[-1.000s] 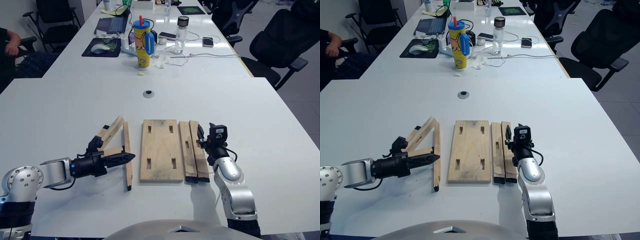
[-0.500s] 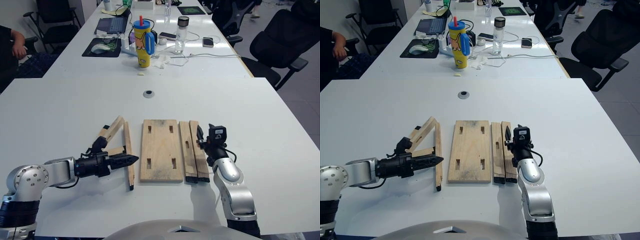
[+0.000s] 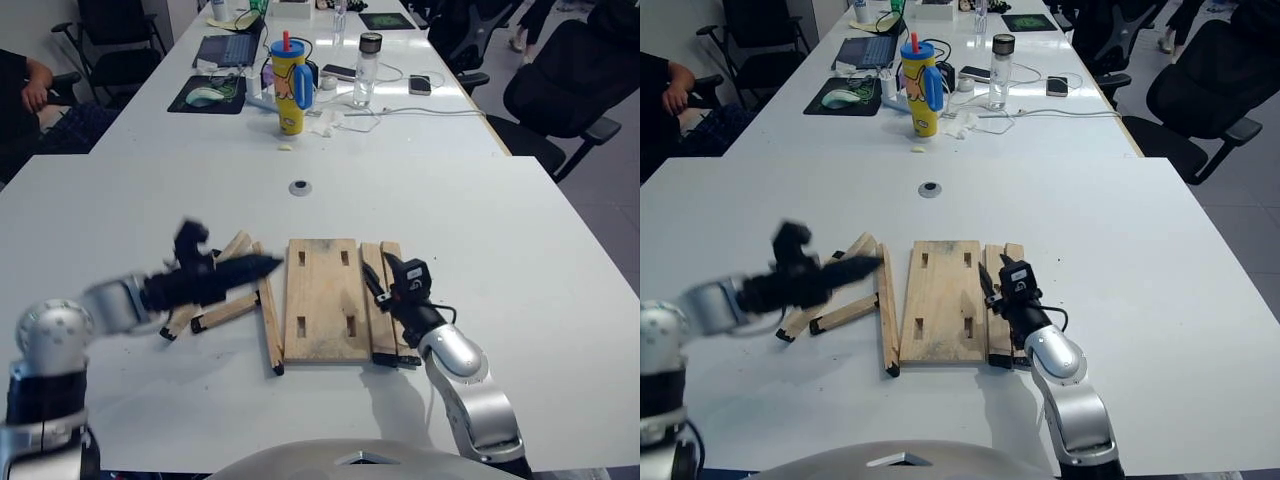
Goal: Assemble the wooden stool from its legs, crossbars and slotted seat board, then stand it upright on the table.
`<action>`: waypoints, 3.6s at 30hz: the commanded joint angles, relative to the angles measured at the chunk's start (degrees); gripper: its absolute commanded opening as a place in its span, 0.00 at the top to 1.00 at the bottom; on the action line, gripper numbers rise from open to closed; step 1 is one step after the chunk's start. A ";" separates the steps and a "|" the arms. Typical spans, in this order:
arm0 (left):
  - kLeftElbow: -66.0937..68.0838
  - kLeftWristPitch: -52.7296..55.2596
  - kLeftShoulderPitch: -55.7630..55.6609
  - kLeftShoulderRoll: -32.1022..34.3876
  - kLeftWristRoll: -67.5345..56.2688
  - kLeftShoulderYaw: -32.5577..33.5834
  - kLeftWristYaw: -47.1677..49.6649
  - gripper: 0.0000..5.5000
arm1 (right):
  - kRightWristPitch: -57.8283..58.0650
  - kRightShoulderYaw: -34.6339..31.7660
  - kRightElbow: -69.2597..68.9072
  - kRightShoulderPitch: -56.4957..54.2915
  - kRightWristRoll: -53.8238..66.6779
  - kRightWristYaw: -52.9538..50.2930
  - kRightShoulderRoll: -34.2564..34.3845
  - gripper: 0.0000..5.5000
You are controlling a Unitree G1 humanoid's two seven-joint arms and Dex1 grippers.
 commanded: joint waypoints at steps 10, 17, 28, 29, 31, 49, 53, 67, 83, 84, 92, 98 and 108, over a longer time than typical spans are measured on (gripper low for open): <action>9.79 -25.11 -15.87 -8.61 24.34 0.34 15.31 0.08 | 51.35 2.80 -2.40 -18.80 19.35 1.92 14.76 0.60; -6.59 -18.13 0.86 -1.00 29.49 -5.91 4.51 0.08 | 56.08 -0.69 -3.99 -18.75 22.05 0.29 14.59 0.60; 0.27 -23.15 -0.61 -8.33 35.14 -0.89 8.94 0.08 | 59.67 2.32 4.46 -27.09 23.50 -3.57 19.64 0.60; -0.30 -23.15 0.15 -8.53 35.48 -1.07 8.87 0.08 | 59.54 2.24 4.85 -27.41 23.86 -3.39 19.71 0.60; -0.24 -23.12 1.17 -9.35 35.56 -0.45 9.18 0.08 | 59.15 2.54 5.48 -28.01 24.45 -3.26 19.69 0.60; -1.39 -22.67 2.71 -12.24 37.22 0.45 9.90 0.08 | 52.57 21.98 8.04 -32.86 16.43 -6.20 2.68 0.60; -1.24 -23.17 2.94 -12.61 37.63 1.01 10.38 0.08 | 52.60 20.10 6.45 -32.52 15.72 -6.23 1.97 0.60; -1.04 -22.82 2.58 -14.03 37.72 1.50 10.72 0.08 | 50.81 12.91 2.05 -27.28 13.90 -8.86 1.41 0.60; 0.31 -22.99 1.34 -15.34 37.66 1.93 10.51 0.08 | 54.19 7.97 3.50 -28.22 14.29 -10.67 9.62 0.60; 0.26 -22.96 1.23 -15.47 37.69 1.85 10.56 0.08 | 54.49 8.21 3.65 -28.24 14.16 -10.65 9.37 0.60; 0.41 -23.07 1.12 -15.90 37.83 2.19 10.75 0.08 | 56.59 9.68 4.97 -28.27 14.89 -9.61 9.45 0.60; -0.25 -22.86 1.38 -16.21 37.77 2.26 11.23 0.07 | 57.57 13.30 5.91 -29.40 14.12 -9.52 7.91 0.64; -0.92 -23.15 1.76 -16.71 38.02 2.30 11.94 0.07 | 59.11 9.61 7.86 -27.94 14.83 -9.85 10.37 0.82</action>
